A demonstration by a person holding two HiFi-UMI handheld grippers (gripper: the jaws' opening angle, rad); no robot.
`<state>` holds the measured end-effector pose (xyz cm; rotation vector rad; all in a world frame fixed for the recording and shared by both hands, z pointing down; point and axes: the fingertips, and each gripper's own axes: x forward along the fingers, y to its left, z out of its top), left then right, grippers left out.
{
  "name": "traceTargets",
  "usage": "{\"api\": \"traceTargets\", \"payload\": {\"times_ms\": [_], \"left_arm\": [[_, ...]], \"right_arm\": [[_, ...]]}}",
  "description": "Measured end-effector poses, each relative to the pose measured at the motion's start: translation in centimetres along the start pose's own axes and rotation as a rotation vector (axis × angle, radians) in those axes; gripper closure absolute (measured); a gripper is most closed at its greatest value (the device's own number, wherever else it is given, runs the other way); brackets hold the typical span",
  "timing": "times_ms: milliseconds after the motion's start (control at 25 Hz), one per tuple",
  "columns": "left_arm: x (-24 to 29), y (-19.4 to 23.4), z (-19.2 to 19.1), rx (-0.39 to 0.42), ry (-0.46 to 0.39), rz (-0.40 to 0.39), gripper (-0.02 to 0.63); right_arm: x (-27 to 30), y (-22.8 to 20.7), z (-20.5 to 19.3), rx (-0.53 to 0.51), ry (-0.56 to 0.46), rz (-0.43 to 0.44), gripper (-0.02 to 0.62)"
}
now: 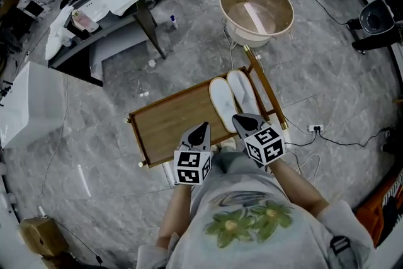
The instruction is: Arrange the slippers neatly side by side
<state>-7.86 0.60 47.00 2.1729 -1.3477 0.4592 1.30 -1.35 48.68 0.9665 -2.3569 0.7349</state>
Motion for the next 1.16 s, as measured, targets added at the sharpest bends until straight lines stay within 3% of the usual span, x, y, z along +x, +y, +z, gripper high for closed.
{"api": "traceTargets", "payload": {"times_ms": [1160], "left_arm": [[-0.4,-1.6,-0.4,0.027,0.010,-0.031,0.590]], "right_arm": [[-2.2,-0.9,-0.9,0.028,-0.016,-0.030,0.589]]}}
